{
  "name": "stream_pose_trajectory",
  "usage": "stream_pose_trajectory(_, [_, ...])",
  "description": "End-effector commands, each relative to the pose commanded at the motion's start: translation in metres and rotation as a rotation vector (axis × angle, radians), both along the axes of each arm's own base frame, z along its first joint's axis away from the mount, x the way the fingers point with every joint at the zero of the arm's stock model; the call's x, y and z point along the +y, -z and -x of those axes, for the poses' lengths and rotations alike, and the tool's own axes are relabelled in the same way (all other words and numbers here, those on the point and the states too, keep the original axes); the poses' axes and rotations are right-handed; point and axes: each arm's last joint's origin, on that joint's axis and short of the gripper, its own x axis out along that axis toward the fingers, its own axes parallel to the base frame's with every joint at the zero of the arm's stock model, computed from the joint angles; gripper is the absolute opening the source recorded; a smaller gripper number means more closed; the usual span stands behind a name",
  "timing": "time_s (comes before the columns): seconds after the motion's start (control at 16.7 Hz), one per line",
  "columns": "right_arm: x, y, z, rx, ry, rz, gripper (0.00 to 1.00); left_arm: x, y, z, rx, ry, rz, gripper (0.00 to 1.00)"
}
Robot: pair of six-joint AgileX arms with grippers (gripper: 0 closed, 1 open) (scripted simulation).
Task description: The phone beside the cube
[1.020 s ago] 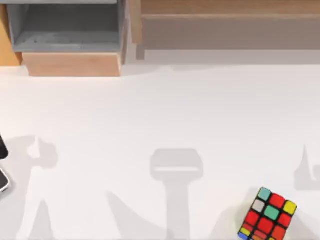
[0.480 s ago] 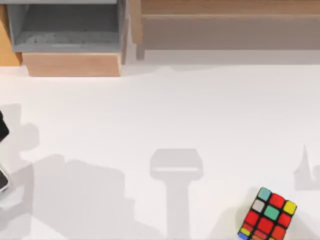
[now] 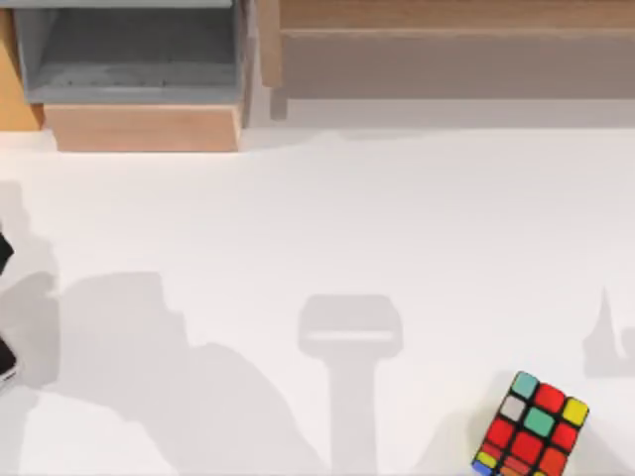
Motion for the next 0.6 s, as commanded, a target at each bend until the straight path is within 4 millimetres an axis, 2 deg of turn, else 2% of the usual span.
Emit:
stream_pose_trajectory(0.3, [0.000, 0.000, 0.000, 0.000, 0.000, 0.000, 1.00, -0.002, 0.001, 0.000, 0.000, 0.005, 0.000, 1.00])
stream_pose_trajectory(0.6, [0.000, 0.000, 0.000, 0.000, 0.000, 0.000, 1.00, 0.001, 0.028, -0.001, -0.008, 0.001, -0.002, 1.00])
